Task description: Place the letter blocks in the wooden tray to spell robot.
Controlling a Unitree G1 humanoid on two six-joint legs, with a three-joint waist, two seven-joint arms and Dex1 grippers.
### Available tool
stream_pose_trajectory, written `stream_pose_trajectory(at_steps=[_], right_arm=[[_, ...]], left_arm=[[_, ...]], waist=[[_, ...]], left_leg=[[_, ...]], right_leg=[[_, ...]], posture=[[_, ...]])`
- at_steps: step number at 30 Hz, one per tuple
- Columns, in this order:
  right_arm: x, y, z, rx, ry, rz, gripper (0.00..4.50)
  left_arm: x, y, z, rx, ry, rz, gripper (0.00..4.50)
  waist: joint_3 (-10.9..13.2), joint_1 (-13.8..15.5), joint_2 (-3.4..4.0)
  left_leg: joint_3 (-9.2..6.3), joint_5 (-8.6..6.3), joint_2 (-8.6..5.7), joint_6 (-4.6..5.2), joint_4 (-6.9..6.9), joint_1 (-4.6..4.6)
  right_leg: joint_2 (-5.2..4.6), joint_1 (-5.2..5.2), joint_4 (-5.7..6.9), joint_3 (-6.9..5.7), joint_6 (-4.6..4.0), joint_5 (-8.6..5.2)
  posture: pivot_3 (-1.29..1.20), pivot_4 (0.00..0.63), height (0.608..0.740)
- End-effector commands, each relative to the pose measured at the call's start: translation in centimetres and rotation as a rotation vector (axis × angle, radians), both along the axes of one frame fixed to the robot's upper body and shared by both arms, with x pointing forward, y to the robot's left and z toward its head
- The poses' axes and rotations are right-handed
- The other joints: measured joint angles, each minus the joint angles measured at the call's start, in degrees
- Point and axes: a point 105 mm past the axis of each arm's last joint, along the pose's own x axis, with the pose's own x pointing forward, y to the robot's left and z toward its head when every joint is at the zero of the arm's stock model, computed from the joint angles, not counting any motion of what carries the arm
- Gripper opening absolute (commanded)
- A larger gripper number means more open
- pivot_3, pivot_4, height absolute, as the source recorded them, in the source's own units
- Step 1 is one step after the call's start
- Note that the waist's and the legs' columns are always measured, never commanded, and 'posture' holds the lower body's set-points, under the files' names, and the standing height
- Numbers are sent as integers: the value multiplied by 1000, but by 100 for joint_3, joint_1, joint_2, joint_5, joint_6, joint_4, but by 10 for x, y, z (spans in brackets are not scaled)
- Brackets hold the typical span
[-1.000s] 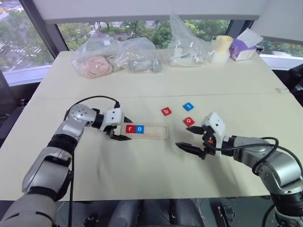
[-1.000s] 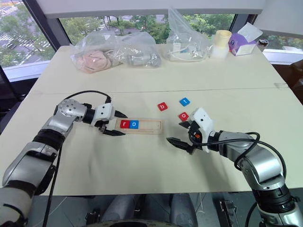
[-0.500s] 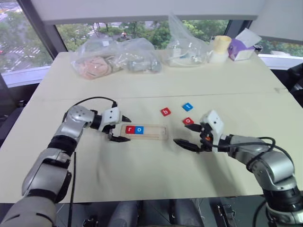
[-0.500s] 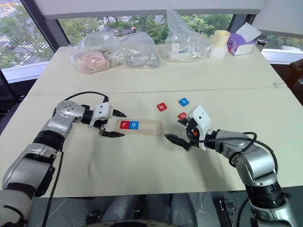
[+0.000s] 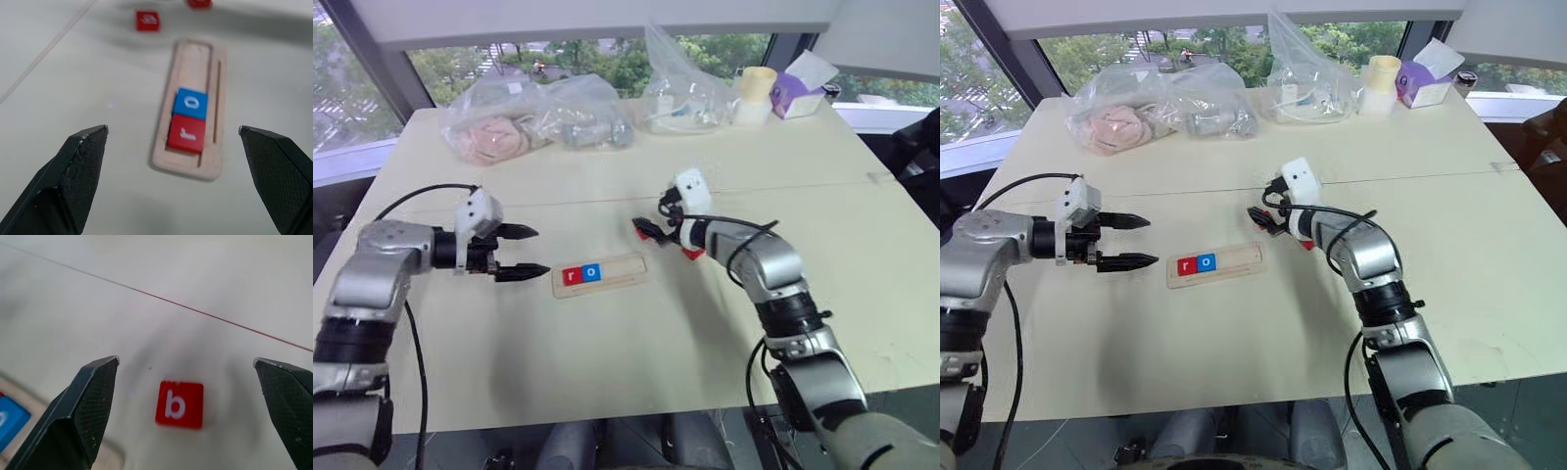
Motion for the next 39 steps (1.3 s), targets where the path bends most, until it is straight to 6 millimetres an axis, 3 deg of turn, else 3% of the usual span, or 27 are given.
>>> stream_pose_trajectory(at_steps=[1, 9, 12, 16, 18, 21, 23, 31, 34, 39], right_arm=[[5, 1, 2, -33, -11, -21, 4500], [6, 8, -11, -39, 28, -52, 4500], [4, 12, -13, -45, 28, -45, 3257], [1, 18, -17, -51, 34, -32, 1196], [2, 16, -17, -54, 33, -44, 1173], [4, 4, 10, 7, -57, -113, 1173], [-5, -9, 21, 49, -79, -172, 1173], [-92, -50, 3, 145, 169, -355, 1173], [-110, -55, -1, 152, 201, -393, 1173], [-124, -59, -19, 135, 250, -476, 1173]], left_arm=[[-14, -3, 27, -59, -54, 43, 4478], [-31, -5, 27, -109, -45, 150, 4478], [-32, -6, 26, -114, -43, 161, 4500], [-29, -6, 24, -102, -47, 169, 4500], [-28, -7, 24, -101, -49, 164, 4500], [-31, -16, 24, -101, -41, 122, 4500], [-35, -25, 23, -97, -32, 81, 4500], [-43, -64, 23, -142, -15, -78, 4500], [-50, -76, 23, -147, 11, -137, 4500], [-61, -87, 3, -69, 70, -239, 4500]], waist=[[1, 15, 0], [1, -1, 1], [1, -7, 1], [1, -8, 1], [1, -6, 1], [1, 1, 2], [2, 36, 3], [1, 167, 4], [0, 139, 4], [-2, 142, 8]], left_leg=[[0, 0, -2, 0, 0, -2], [0, 8, 3, -13, 2, -2], [1, 11, 7, -19, 1, -2], [3, 13, 7, -22, 1, -1], [4, 14, 7, -23, 1, -1], [6, 14, 7, -23, 0, -1], [9, 14, 6, -23, -1, -2], [19, 13, 6, -23, -9, -6], [23, 13, 8, -23, -2, -5], [30, 13, 13, -23, -7, -2]], right_leg=[[-1, 0, 0, 1, 0, 0], [10, -12, 8, 9, -6, 3], [19, -15, 10, 18, -9, 5], [21, -17, 10, 23, -10, 6], [22, -17, 10, 25, -11, 6], [22, -19, 10, 29, -11, 6], [22, -22, 11, 36, -11, 6], [21, -32, 11, 59, -12, 4], [26, -35, 10, 70, -27, -3], [24, -41, 10, 74, -38, -4]], posture=[[0, 150, 740], [0, 150, 740], [0, 150, 740], [0, 150, 740], [0, 150, 740], [0, 150, 740], [0, 150, 740], [0, 150, 740], [0, 150, 740], [0, 150, 740]])
